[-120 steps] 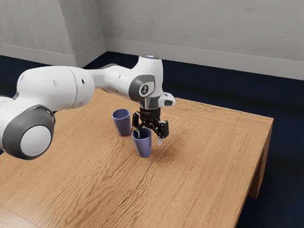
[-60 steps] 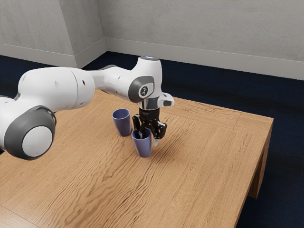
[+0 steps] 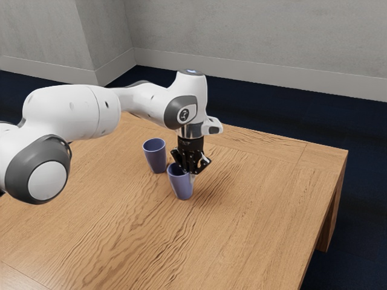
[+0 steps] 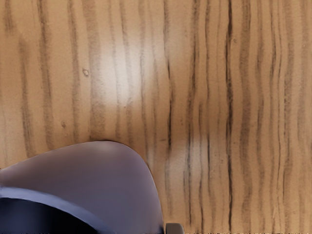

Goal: Place the right cup onto the left cup

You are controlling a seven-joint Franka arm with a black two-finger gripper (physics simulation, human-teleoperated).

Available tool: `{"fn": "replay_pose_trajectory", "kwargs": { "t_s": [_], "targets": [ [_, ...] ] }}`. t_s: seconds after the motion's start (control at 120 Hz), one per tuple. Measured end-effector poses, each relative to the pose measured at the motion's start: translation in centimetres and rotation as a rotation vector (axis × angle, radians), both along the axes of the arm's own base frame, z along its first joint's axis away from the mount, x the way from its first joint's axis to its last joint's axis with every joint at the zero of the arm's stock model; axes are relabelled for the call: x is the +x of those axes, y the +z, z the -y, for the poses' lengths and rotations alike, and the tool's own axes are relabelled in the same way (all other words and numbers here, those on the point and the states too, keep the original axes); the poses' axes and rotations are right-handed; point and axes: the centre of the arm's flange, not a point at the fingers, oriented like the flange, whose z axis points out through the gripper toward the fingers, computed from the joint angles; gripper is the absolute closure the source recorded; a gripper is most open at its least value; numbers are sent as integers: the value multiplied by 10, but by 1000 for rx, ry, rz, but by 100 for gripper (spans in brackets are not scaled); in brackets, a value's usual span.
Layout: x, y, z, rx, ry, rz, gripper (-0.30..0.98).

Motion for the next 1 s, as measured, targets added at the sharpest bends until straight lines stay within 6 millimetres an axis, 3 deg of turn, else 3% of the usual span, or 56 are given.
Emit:
{"fn": "replay_pose_trajectory", "kwargs": {
  "t_s": [0.183, 0.625, 0.767, 1.0],
  "targets": [
    [-2, 13, 5, 3, -5, 12, 77],
    [-33, 106, -5, -6, 6, 86, 78],
    [-39, 126, -17, -7, 22, 103, 79],
    [-48, 147, -56, 12, 68, 113, 79]
  ]
}}
